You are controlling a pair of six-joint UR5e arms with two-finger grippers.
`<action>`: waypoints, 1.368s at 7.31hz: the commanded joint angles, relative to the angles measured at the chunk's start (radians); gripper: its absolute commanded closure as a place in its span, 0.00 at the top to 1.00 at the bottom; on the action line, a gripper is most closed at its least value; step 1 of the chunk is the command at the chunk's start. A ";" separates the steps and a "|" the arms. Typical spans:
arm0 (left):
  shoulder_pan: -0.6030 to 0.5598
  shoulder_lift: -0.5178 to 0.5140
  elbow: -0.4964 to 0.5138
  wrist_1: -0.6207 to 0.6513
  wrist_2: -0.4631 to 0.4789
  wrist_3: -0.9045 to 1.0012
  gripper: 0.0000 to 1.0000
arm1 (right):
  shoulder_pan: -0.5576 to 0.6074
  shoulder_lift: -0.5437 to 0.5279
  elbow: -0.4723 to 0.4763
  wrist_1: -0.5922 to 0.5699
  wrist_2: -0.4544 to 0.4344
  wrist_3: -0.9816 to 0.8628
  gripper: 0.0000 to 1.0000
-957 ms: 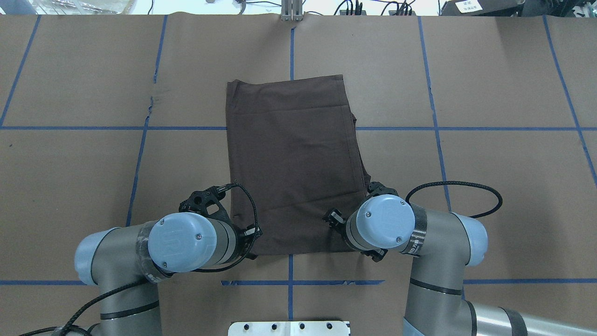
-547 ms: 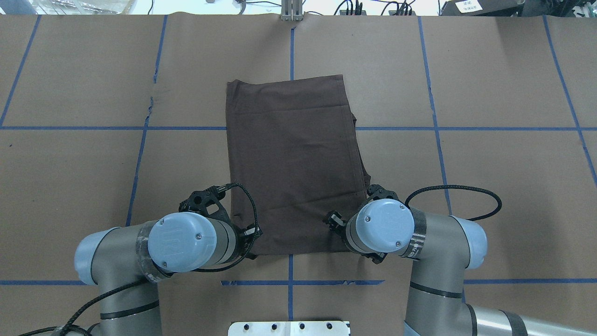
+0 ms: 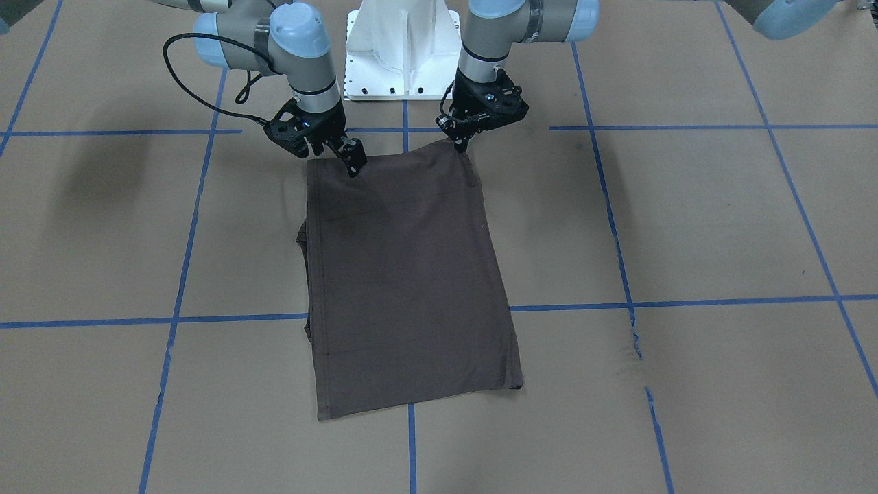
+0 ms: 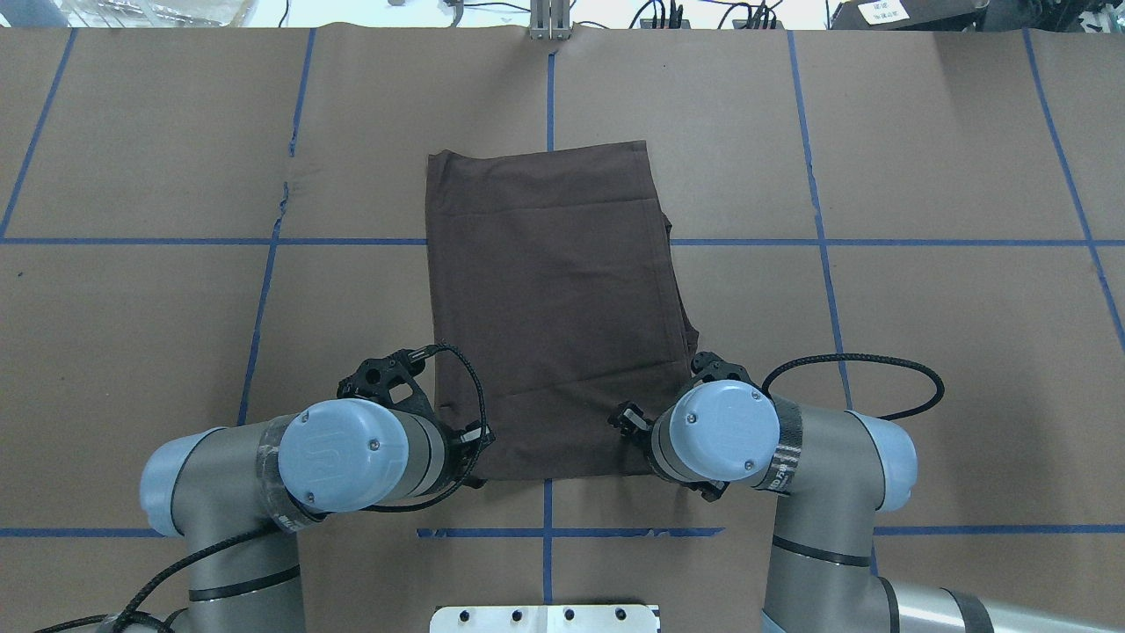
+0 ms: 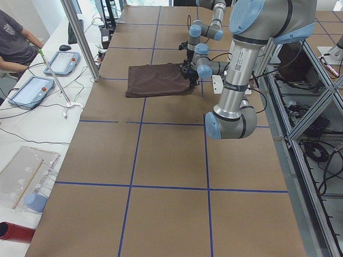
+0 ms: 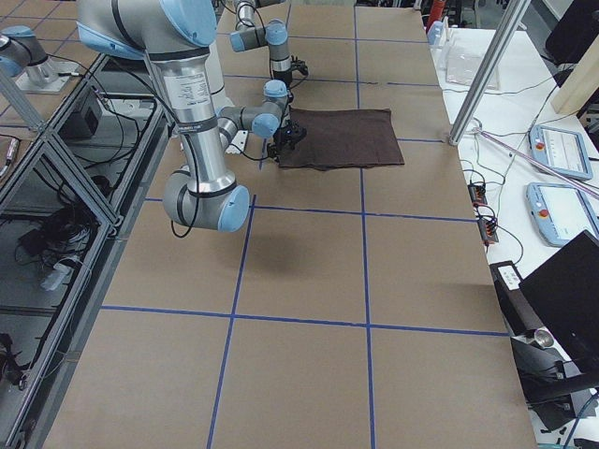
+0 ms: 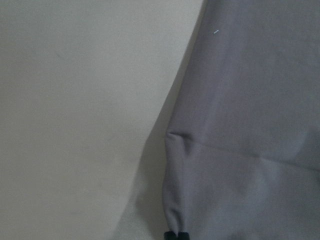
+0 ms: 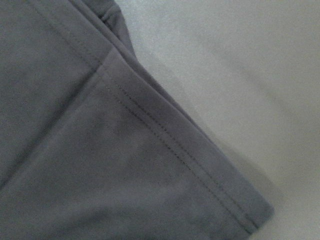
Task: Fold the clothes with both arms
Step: 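Grasp both near corners of the shirt with the left and right grippers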
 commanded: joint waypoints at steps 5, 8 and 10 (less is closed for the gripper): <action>0.000 0.000 0.001 0.001 0.000 0.000 0.00 | -0.003 -0.006 0.000 0.001 0.001 -0.011 0.00; -0.002 0.000 0.001 0.000 0.002 0.000 0.00 | 0.003 0.004 0.001 0.001 0.003 -0.012 0.00; -0.005 0.000 0.003 0.000 0.002 0.000 0.00 | 0.008 0.007 0.001 0.001 0.003 -0.011 0.00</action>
